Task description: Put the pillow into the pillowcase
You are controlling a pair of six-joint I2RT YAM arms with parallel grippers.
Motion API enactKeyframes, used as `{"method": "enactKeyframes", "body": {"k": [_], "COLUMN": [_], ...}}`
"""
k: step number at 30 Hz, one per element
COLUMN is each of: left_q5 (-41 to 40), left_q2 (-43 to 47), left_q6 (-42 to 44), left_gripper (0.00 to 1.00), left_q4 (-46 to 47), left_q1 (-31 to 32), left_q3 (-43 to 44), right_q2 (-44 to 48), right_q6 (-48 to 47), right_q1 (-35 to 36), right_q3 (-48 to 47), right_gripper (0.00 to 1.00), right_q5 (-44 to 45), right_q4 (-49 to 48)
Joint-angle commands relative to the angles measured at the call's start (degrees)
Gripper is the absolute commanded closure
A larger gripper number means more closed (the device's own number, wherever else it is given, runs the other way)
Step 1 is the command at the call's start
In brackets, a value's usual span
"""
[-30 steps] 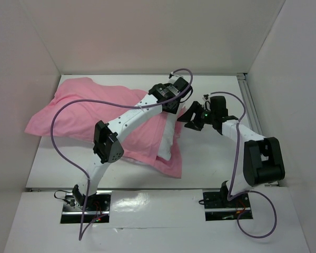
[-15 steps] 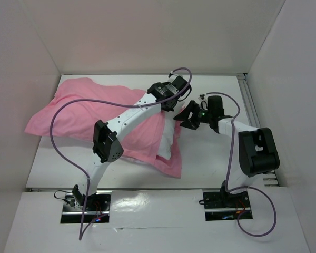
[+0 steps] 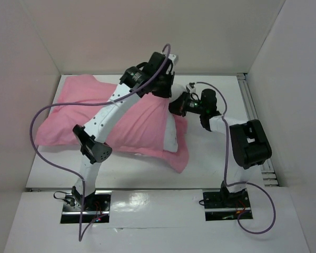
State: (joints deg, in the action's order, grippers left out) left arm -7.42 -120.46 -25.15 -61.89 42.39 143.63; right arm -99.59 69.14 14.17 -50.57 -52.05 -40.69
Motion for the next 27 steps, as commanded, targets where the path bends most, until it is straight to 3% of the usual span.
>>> {"method": "enactKeyframes", "body": {"k": [1,2,3,4,5,10,16,27], "left_q5": [25.40,27.09,28.59,30.17,30.88,32.29,30.45,23.44], "left_q2": [6.62,7.95,9.10,10.67,11.39,15.43,20.62,14.83], "left_q6": [-3.67,-5.33,-5.87,-5.88,-6.75,-8.60,-9.13,-8.60], "left_gripper": [1.00,1.00,1.00,1.00,1.00,1.00,1.00,1.00], "left_q4": [13.59,15.72,17.31,18.28,18.99,19.61,22.07,15.58], "left_q1": [2.17,1.65,1.64,1.64,1.64,-0.46,-0.47,-0.47], "left_q3": [1.57,0.61,-0.01,-0.02,-0.54,-8.68,-19.79,-17.96], "right_q2": [6.50,8.78,9.76,10.38,9.69,-1.03,0.27,0.89], "right_q6": [3.67,0.24,-3.89,-12.37,-14.28,-10.44,-10.96,-12.81], "right_q1": [5.76,6.73,7.79,10.32,11.48,13.86,14.48,15.53], "right_q3": [-9.36,-9.38,-9.90,-9.90,-8.86,-4.01,-1.47,-5.77], "right_gripper": [1.00,1.00,1.00,1.00,1.00,1.00,1.00,1.00], "right_q5": [-0.51,0.54,4.46,7.55,13.41,14.52,20.06,22.35], "right_q4": [-9.71,-5.24,5.77,11.19,14.64,6.86,9.66,17.02]}}
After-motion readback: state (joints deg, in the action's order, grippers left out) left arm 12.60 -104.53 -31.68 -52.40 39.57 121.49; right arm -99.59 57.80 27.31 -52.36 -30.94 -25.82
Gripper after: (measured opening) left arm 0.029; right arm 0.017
